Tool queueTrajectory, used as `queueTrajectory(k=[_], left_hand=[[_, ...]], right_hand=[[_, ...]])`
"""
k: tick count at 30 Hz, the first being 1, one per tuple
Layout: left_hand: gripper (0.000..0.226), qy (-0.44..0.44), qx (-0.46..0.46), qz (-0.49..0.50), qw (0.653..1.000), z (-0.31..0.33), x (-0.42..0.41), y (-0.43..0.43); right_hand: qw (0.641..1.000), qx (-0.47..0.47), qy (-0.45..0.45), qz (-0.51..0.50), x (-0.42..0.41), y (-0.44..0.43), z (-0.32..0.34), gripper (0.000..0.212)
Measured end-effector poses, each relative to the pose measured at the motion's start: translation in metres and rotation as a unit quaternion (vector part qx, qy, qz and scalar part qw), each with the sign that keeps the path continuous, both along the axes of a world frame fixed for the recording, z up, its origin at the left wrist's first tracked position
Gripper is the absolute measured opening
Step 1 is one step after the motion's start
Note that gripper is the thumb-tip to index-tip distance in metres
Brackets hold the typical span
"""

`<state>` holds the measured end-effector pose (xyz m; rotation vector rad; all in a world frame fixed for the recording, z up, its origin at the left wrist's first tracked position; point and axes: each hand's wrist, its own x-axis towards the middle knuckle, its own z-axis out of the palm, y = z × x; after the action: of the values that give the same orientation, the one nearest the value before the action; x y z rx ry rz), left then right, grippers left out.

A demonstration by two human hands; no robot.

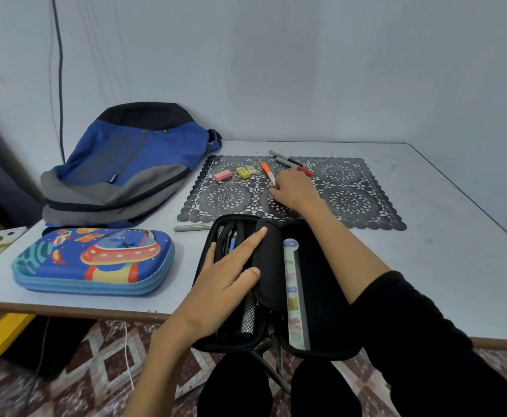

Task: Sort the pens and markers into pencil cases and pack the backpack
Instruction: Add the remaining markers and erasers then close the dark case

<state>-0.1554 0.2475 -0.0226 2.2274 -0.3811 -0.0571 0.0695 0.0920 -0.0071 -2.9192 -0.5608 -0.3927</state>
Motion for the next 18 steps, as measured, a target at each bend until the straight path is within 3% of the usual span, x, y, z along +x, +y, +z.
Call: queueTrajectory(k=[7,11,18], left_hand=[[0.066,-0.001,-0.007,-0.002,1.0,-0.001,-0.001,-0.001],[0.065,0.0,-0.007,-0.001,1.0,0.0,-0.001,0.0],[0.066,0.005,-0.009,-0.002,1.0,0.0,-0.001,0.0]], right_hand=[[0.997,0.014,-0.047,-0.056,-0.002,-0.003,0.001,0.028],[0.994,0.088,0.04,-0.052,0.0,-0.001,-0.004,0.017],[0.973,0.215,0.03,-0.073,-0.001,-0.006,0.008,0.011]])
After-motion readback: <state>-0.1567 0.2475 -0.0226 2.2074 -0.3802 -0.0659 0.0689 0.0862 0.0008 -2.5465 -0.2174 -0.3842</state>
